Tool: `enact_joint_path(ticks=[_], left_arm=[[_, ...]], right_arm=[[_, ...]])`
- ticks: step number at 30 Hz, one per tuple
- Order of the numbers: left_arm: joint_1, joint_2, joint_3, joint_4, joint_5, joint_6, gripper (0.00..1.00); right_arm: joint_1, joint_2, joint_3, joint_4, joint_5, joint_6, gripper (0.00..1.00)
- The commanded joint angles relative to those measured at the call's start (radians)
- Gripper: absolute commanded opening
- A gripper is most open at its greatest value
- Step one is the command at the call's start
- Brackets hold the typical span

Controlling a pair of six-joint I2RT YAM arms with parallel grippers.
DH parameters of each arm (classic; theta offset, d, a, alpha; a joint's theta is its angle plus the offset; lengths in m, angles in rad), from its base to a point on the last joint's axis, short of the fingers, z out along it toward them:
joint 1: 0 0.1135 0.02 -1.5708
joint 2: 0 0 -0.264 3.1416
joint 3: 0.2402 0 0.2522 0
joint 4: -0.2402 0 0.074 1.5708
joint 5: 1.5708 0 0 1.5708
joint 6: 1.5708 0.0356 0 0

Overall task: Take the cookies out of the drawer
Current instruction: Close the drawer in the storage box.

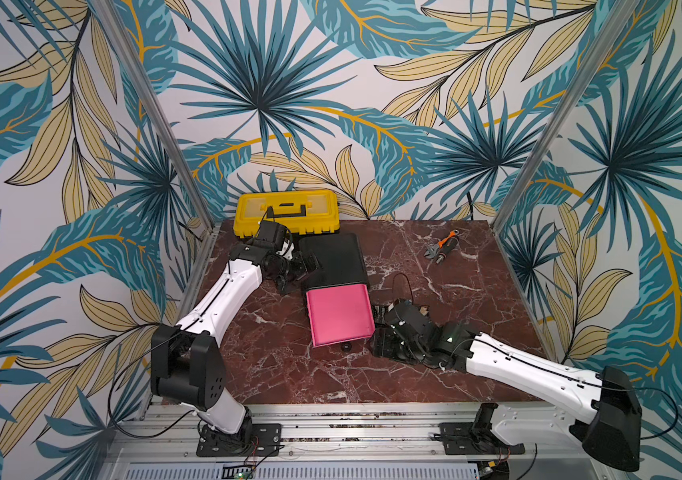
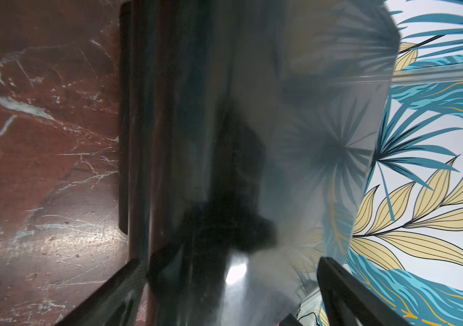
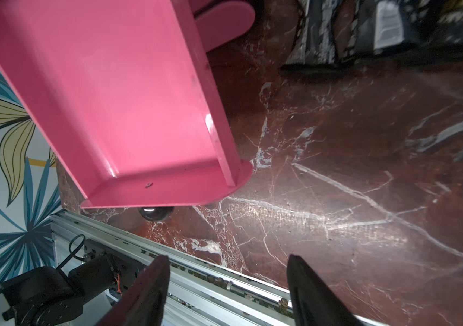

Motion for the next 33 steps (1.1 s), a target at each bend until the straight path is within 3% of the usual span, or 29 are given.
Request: enact_joint_path(ticks=[1,12,16,33], left_arm=[[-0.012,0.003,-0.013,-0.003,0.022,0.027,1.00],[-0.026,-0.004,-0.072,0.014,0.021,0.028,1.00],[-0.028,-0.013,-0.080,0.008,0.011,0.035,1.00],[-0.042,-0.036,-0.135,0.021,0.008,0.034,1.00]], right_arm=[[0.018,0.027,-0.067,0.144,0.000,0.096,0.66],[0.018,0.163,-0.015,0.293,0.043,0.138,0.42],[0.020,0.184,0.013,0.361,0.046,0.137,0.41],[0.018,0.275,0.239,0.241,0.122,0.011,0.40]])
